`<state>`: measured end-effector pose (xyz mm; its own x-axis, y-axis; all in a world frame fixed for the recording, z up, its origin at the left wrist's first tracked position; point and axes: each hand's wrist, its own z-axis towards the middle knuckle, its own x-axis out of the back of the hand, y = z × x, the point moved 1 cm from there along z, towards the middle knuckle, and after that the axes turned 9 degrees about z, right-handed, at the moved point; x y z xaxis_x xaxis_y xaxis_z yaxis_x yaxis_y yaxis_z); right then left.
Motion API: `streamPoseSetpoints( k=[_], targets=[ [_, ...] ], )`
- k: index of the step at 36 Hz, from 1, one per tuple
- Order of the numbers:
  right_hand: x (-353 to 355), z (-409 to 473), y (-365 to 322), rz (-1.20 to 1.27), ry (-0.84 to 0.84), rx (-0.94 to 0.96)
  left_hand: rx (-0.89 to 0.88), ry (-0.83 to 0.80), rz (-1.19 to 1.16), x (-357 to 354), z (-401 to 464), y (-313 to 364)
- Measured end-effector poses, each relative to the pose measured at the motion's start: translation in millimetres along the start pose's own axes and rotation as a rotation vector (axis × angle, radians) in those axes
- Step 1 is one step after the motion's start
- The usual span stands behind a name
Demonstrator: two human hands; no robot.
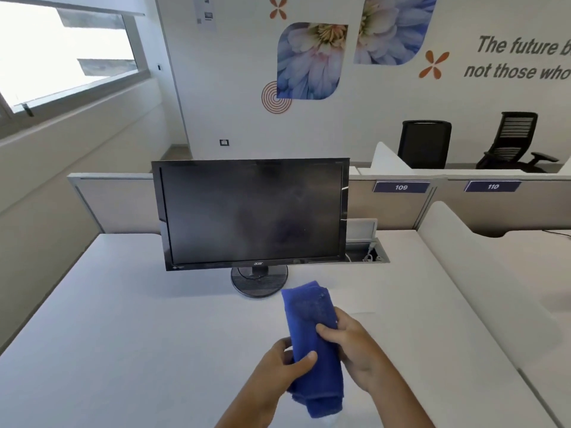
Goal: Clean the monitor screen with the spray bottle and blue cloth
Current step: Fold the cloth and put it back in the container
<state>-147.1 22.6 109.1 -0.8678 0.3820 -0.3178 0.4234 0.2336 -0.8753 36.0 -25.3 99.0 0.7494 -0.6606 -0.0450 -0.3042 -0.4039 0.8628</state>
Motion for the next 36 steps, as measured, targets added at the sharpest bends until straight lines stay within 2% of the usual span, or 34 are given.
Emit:
streamPoseSetpoints(
  k=[7,15,25,29,36],
  targets=[
    [52,4,-9,-0.023,0.066,0.053,-0.070,-0.005,0.124,-52,11,1],
    [99,19,-6,-0.142,0.174,0.010,-0.134,-0.009,0.303,-112,29,-15],
    [126,29,31,-0.289,0.248,-0.077,-0.091,-0.041,0.275,-151,45,-35],
    [124,31,44,-0.375,0.305,-0.086,-0.018,-0.025,0.347,-157,48,-44],
    [121,38,68,-0.362,0.370,-0.060,0.011,0.011,0.521,-162,48,-55]
  ],
)
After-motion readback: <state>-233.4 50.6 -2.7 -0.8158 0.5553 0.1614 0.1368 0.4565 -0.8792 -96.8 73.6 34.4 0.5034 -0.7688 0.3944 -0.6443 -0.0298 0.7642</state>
